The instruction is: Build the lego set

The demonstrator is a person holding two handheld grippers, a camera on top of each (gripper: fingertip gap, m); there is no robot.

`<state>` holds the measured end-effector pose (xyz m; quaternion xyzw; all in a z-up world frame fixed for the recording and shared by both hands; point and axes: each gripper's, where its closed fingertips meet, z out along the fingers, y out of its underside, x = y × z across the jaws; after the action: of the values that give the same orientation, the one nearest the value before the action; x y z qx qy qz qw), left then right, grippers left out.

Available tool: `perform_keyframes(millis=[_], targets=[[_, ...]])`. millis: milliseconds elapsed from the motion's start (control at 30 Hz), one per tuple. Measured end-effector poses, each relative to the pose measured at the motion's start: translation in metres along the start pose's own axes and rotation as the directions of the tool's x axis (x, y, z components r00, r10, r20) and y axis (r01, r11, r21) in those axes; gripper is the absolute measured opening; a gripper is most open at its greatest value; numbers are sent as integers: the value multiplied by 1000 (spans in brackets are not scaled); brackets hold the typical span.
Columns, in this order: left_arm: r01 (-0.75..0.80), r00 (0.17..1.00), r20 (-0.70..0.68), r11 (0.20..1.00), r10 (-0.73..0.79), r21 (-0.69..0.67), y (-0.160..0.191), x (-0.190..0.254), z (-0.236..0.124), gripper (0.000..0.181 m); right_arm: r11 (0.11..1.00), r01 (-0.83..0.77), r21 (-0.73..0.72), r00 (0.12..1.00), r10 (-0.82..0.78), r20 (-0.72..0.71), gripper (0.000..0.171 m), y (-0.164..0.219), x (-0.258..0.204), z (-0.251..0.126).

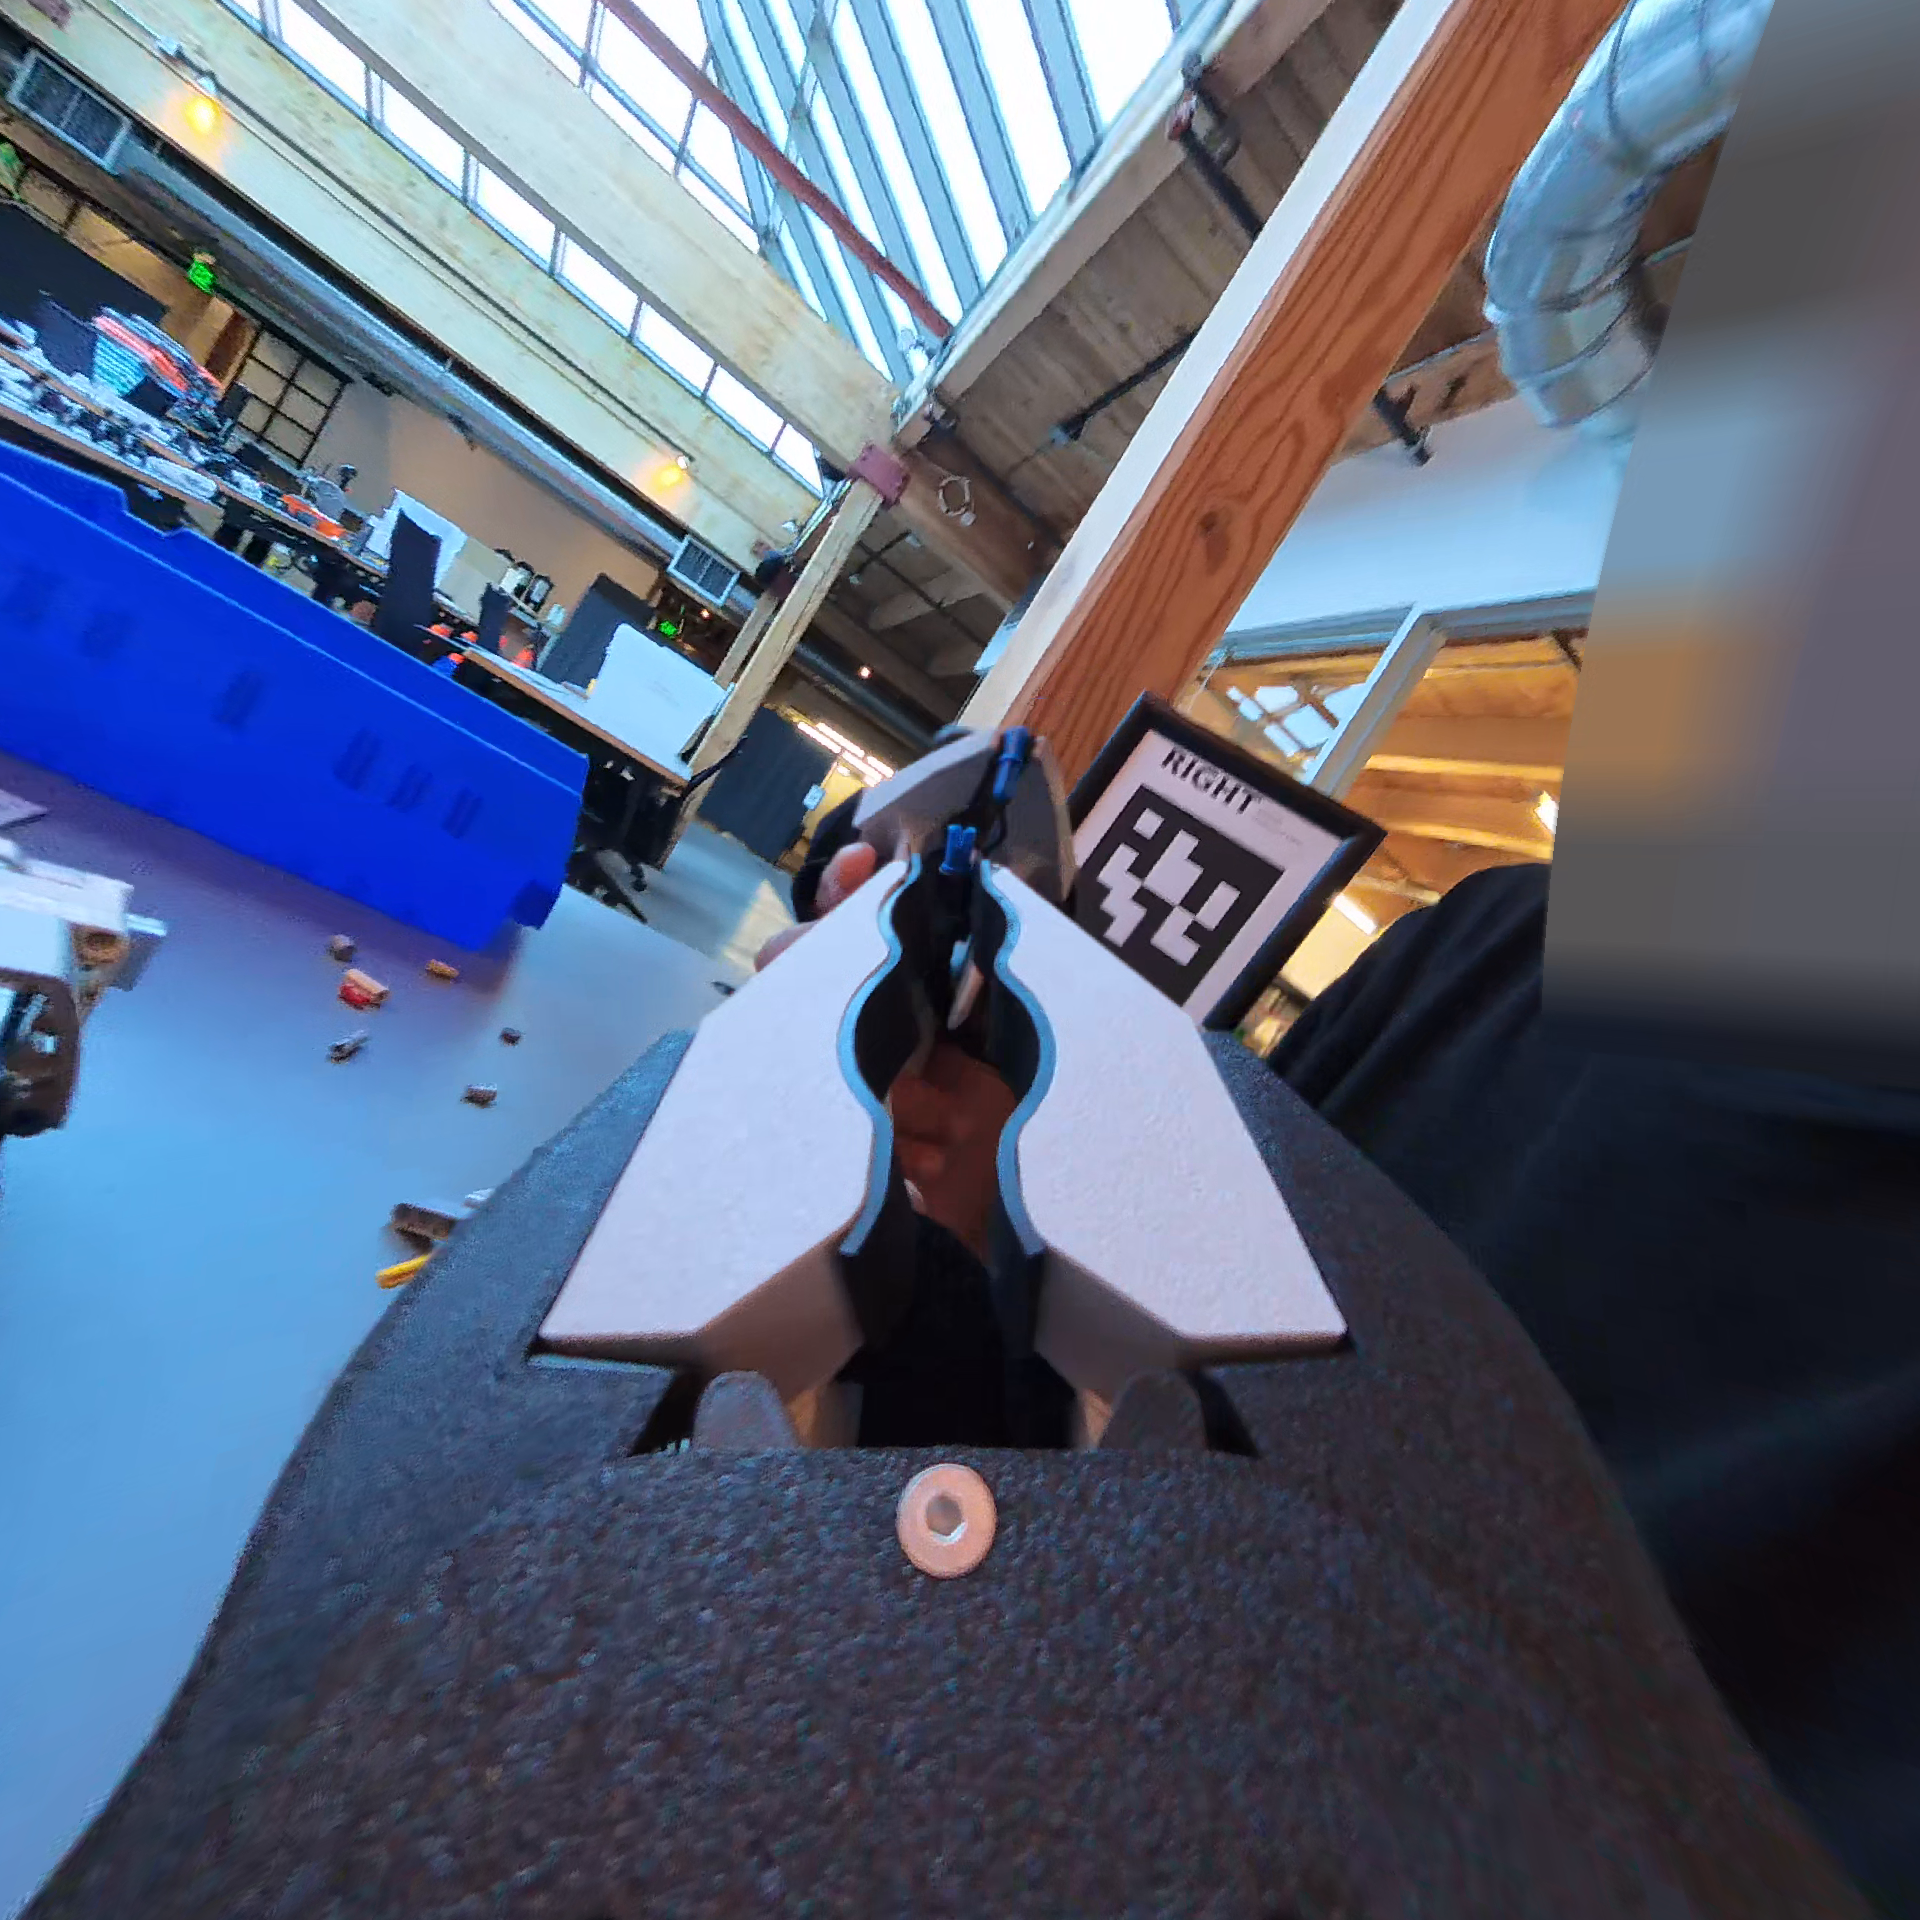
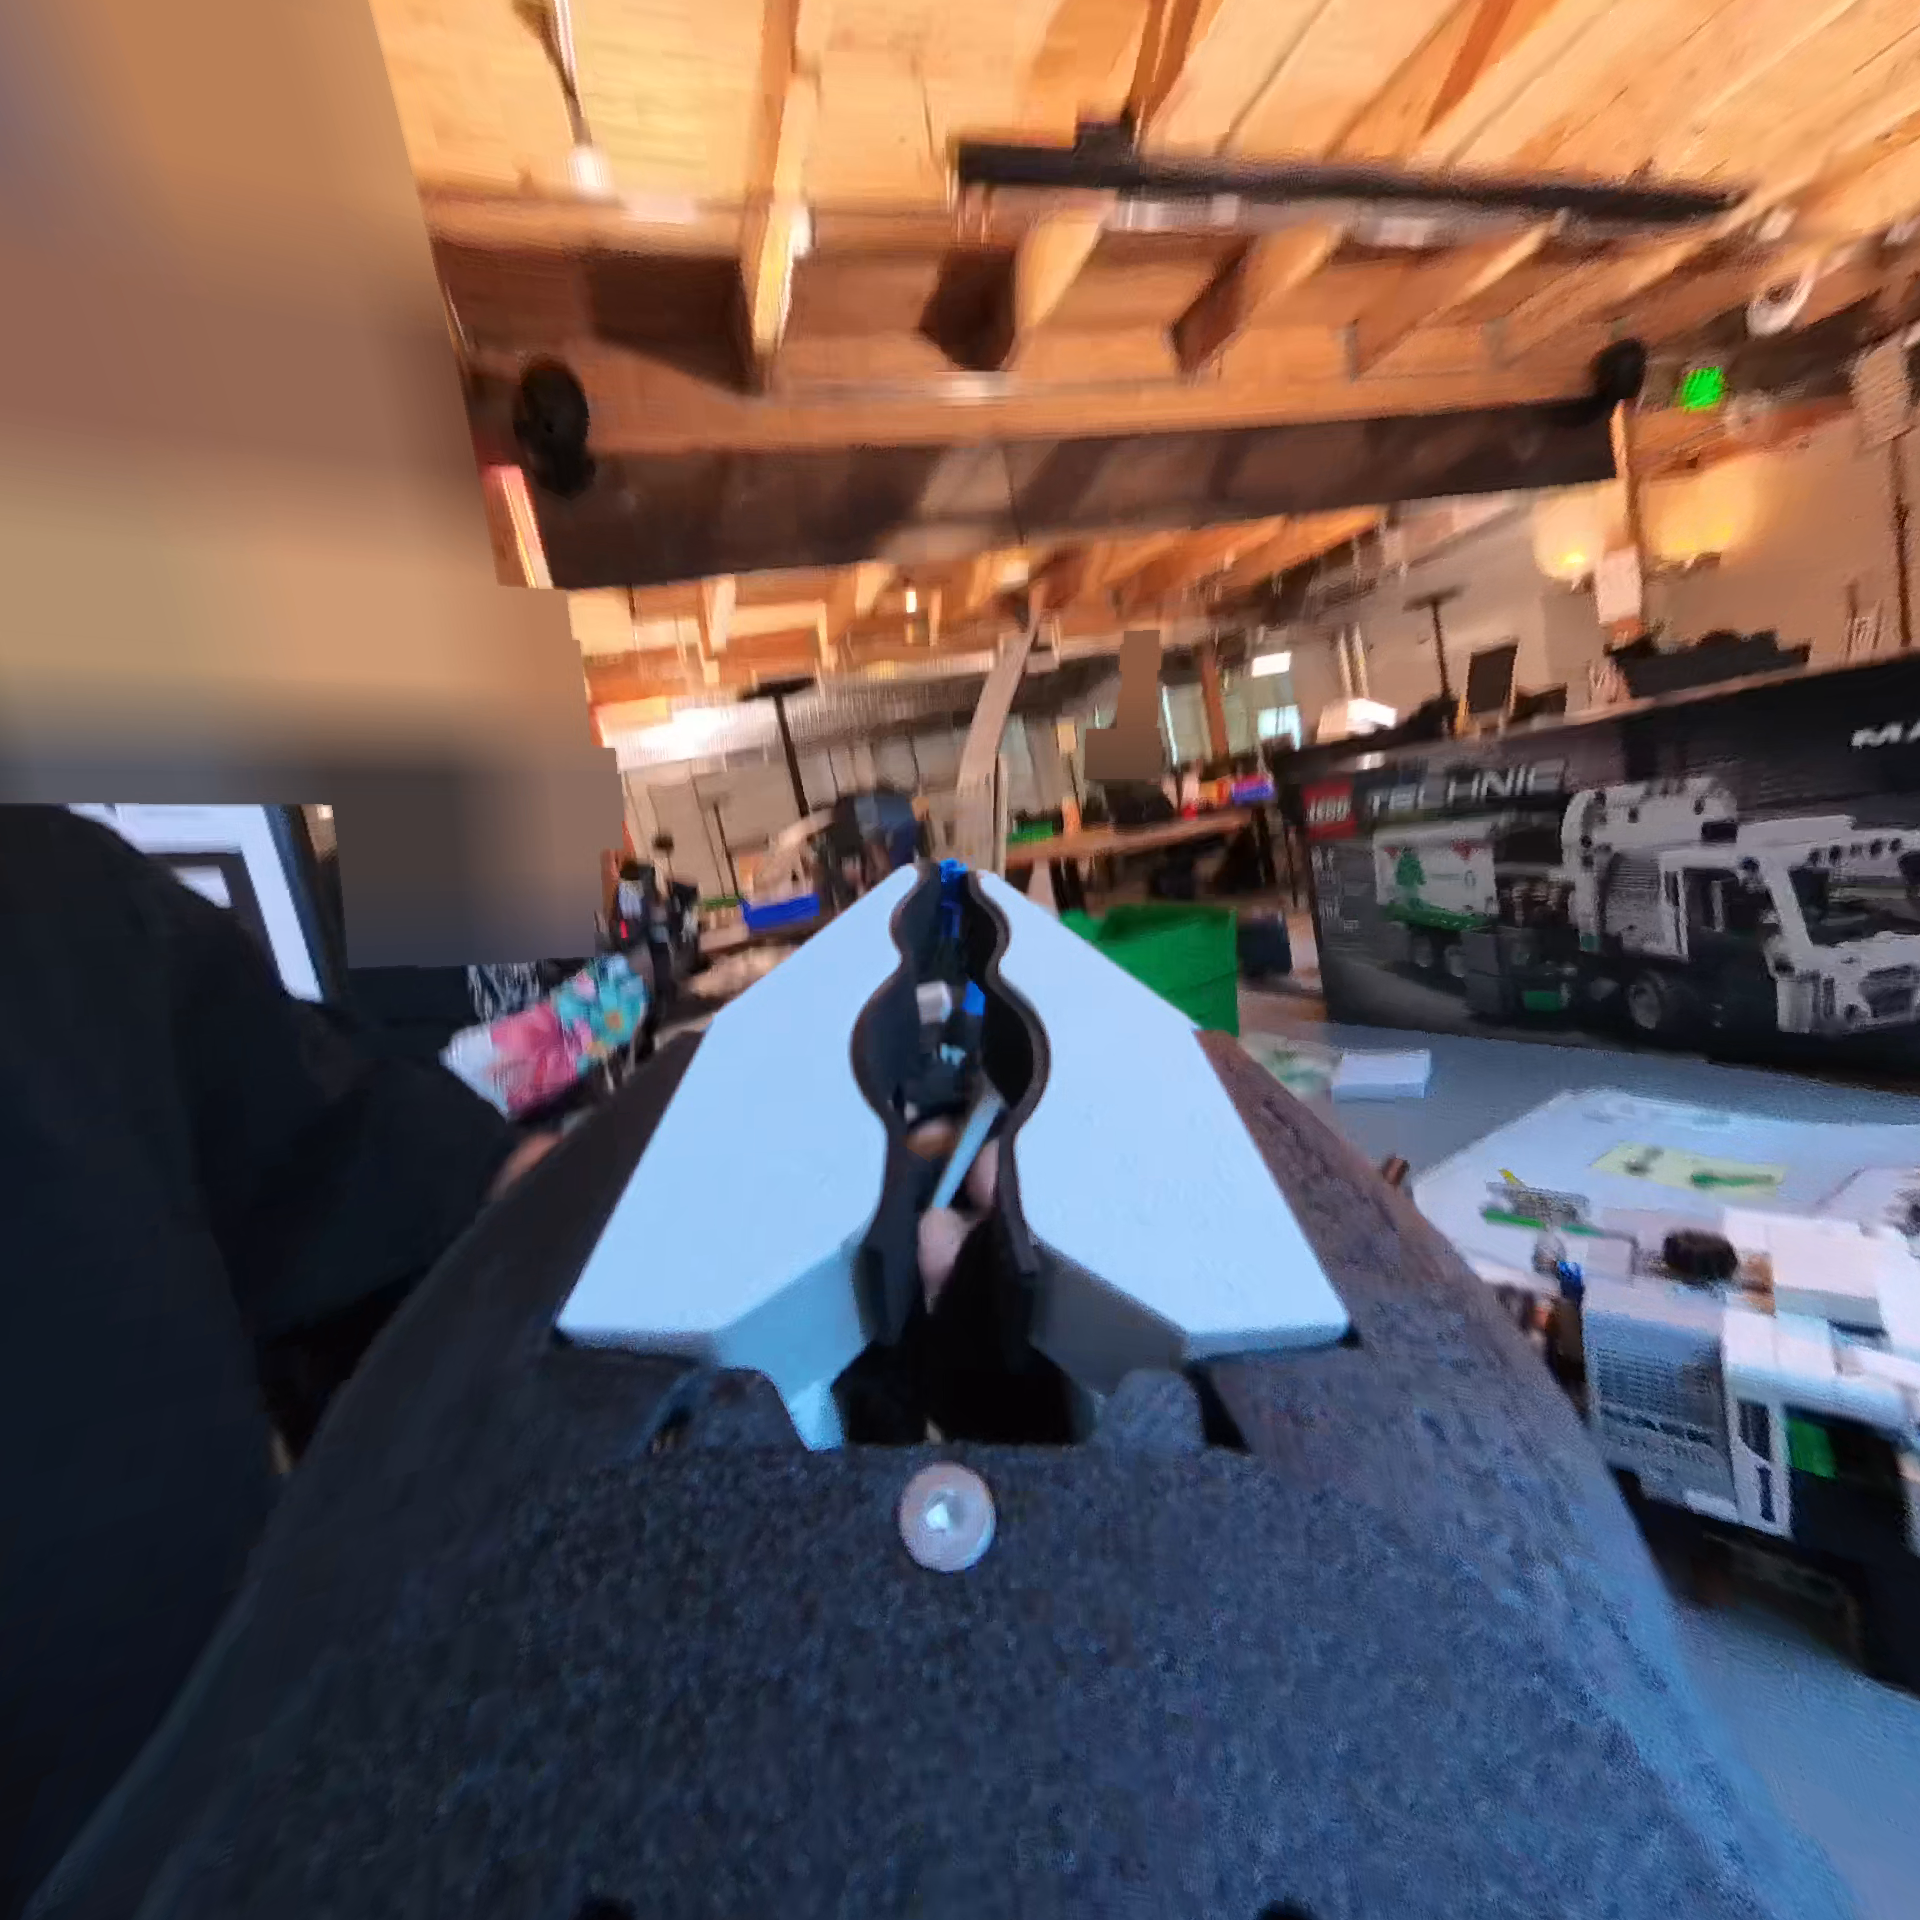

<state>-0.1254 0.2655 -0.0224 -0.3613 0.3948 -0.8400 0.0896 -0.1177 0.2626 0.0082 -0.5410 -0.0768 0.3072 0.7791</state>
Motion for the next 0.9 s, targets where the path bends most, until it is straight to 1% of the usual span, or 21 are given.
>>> perform_keyframes(millis=[33,67,167,300,600,800,900], targets=[[-25,1000,5,999,25,-20,0,0,-1,3,998,11,-61,1000,-11,4,2,7,2,0],[-45,999,12,998,46,-36,1,1,-1,3,996,14,-85,1000,-12,22,2,11,1,0],[-62,997,30,995,65,-72,4,-1,-1,3,997,-13,-71,999,15,39,2,12,0,0],[-41,999,29,997,43,-60,3,-1,-1,3,993,7,-114,999,-2,40,2,23,0,3],[-18,1000,-8,998,18,-62,4,4,-1,3,993,-9,-117,998,16,64,2,23,-1,2],[20,1000,-23,999,-21,-35,1,5,-1,3,991,-27,-132,997,36,66,2,24,-1,1],[77,996,-42,997,-77,-7,0,4,-1,2,995,16,-103,999,-11,48,2,24,-1,0]])
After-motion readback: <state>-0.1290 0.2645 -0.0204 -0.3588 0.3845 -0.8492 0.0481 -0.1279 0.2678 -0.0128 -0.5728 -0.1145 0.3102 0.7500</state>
